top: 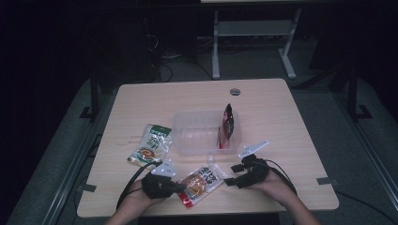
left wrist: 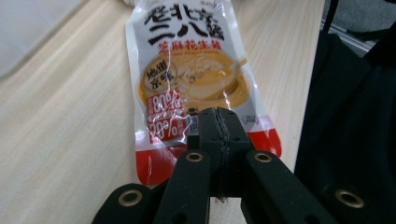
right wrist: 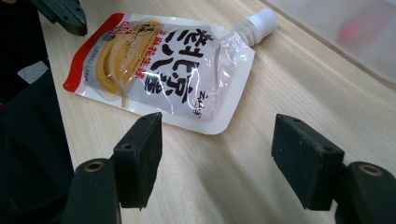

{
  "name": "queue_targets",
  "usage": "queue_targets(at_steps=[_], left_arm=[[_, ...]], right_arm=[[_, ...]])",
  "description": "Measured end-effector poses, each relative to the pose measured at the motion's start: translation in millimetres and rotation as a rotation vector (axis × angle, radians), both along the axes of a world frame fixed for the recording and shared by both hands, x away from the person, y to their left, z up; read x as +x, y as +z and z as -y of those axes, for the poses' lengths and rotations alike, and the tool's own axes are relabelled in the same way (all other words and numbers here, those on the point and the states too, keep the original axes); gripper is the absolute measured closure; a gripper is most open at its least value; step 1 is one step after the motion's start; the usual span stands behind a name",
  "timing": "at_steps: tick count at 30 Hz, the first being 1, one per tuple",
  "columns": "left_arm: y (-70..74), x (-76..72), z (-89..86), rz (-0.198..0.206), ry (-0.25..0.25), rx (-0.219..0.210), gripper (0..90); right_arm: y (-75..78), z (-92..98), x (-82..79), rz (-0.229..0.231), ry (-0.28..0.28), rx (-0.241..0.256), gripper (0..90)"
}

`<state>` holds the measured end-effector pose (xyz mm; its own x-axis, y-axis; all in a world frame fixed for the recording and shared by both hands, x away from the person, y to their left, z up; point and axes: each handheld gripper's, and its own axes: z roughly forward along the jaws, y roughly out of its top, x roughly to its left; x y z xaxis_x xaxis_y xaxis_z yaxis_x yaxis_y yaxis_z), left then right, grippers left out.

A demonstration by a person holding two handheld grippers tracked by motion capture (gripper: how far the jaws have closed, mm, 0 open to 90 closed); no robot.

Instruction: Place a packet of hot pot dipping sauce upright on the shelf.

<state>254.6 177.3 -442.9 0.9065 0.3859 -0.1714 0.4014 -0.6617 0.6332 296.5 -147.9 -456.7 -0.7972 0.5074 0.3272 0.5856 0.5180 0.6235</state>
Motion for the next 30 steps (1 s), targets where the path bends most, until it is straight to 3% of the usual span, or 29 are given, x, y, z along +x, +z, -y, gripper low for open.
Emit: queue_targets(at_steps=[8,12,22,30], left_arm=[[-6.9,0.9,6.0,0.008,-0.011,0.053,89.8],[-9.4,1.9,8.6,0.006,-0.017,0.076,89.9],[-10.3,2.3,9.8,0.000,-0.013,0.087,90.0],[-10.4,1.8,9.7,0.009,-0.020,0.088,90.0]], right_arm=[[-0.6,-1.7,0.5,0.010,0.005,-0.008,32.4],[-0.1,-5.2,1.5,0.000,0.003,0.011,32.4],[-3.7,-17.7,15.7,-0.054,0.026,0.027,26.8],[-9.1,-29.0,25.3,-0.095,0.044,0.043,29.1]])
